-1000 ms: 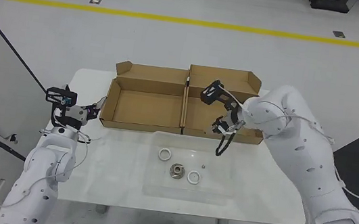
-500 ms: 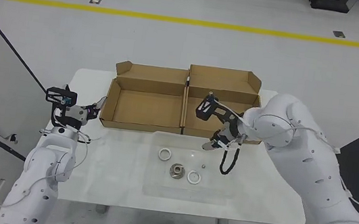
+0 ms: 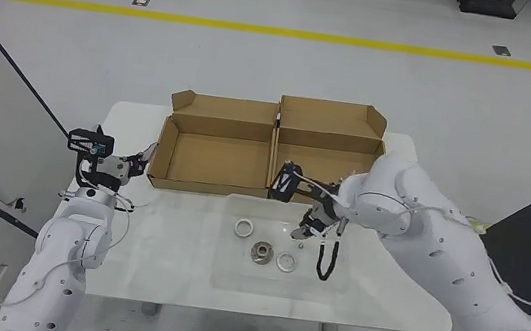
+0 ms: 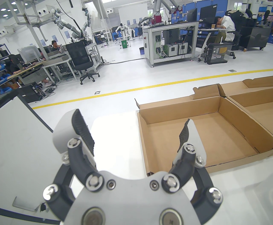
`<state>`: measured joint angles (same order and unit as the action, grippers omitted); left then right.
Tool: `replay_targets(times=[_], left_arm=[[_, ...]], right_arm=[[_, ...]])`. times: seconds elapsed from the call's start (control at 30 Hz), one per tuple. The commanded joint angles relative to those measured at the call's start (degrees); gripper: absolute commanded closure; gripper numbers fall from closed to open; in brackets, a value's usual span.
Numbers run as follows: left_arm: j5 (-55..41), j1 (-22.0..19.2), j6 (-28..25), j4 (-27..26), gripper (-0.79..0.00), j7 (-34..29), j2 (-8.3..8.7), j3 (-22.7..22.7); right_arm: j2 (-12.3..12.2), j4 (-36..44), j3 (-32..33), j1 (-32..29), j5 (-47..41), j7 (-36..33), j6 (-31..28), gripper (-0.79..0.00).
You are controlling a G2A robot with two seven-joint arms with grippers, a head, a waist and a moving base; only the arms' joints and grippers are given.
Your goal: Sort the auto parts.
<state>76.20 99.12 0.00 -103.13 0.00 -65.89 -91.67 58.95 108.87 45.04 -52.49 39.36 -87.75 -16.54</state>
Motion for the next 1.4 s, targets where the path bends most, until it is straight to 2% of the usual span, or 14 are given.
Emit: replay_targets(times=[0.0,0.3,0.6,0.97,1.37], left_arm=[[0.00,0.00,0.00,0.00,-0.785,0.00,0.00,0.00],[0.00,0.00,0.00,0.00,-0.785,0.00,0.00,0.00],[0.00,0.00,0.00,0.00,-0.785,0.00,0.00,0.00],[0.00,0.00,0.00,0.00,-0.785,0.00,0.00,0.00],[0.00,0.00,0.00,0.00,-0.785,0.00,0.00,0.00]], right_arm=[[-0.31,-1.13,-3.85,2.13,-0.67,-0.08,0.08,-0.785],[-1.30,-5.41,-12.61,7.98,-5.35,1.10,-1.09,-0.785],[-2.25,-7.26,-15.22,9.62,-7.63,2.45,-2.44,-0.785],[-2.33,-8.63,-17.49,10.40,-8.44,3.55,-3.54,-0.563],[-0.23,-13.85,-21.53,11.69,-7.99,3.78,-3.76,-0.474]])
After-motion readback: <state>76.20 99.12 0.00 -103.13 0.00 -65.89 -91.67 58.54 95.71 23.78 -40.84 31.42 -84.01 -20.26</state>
